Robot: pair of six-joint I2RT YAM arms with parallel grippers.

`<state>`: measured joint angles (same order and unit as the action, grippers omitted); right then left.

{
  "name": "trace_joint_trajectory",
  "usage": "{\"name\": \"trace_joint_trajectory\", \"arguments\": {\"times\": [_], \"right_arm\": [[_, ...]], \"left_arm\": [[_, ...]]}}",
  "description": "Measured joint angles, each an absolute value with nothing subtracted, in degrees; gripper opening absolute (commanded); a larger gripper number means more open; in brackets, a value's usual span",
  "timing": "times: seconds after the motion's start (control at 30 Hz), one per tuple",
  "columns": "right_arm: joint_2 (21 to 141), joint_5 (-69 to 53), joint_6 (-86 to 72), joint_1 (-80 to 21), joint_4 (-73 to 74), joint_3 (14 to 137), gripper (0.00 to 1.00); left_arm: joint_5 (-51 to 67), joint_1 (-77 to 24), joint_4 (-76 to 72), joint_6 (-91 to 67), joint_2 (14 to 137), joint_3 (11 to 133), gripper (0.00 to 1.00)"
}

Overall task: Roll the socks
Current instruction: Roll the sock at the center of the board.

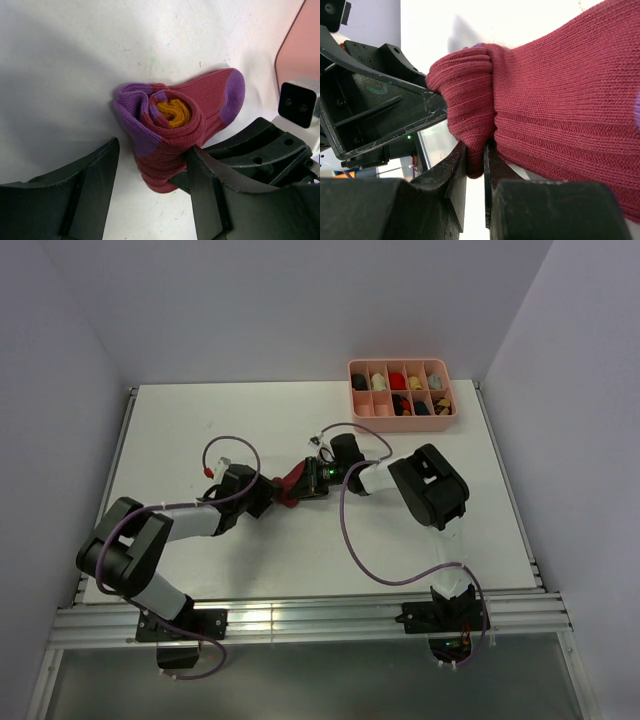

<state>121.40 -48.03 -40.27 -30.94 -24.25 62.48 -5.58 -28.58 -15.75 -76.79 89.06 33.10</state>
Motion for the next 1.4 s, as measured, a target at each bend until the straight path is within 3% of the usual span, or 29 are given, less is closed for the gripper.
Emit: {"name": "trace_joint_trajectory", "arguments": {"times": [0.2,0.3,0.4,0.5,0.93,1.4], "right_arm": [[121.4,-47.7,-40.6,-30.9,-24.3,62.5,0.03],[121.2,-47.1,-40.2,-30.9,-24.2,62.4,0.17],[119.7,-45.1,-38.4,-30.9,-23.2,61.8,0.38],[116.3,-41.1,-34.5,-31.3,-20.1,60.6,0.44],[96.4,-8.6,-13.7,-43.3,-16.1,51.9,0.56],[101.8,5.0,4.4,-50.6,-24.7,51.6,0.57]], "left_arm": [[-4.9,-28.6,-17.1,-77.1,92.2,34.9,0.51],[-4.3,-28.5,-17.8,-77.1,94.1,36.1,0.47],[-3.8,-28.5,-18.4,-77.1,95.2,36.9,0.46],[-3.0,-28.5,-19.3,-77.1,96.4,37.5,0.46],[-2.3,-28.7,-17.0,-75.7,98.1,40.7,0.47],[-2.3,-28.9,-15.9,-74.6,98.0,41.2,0.48]]}}
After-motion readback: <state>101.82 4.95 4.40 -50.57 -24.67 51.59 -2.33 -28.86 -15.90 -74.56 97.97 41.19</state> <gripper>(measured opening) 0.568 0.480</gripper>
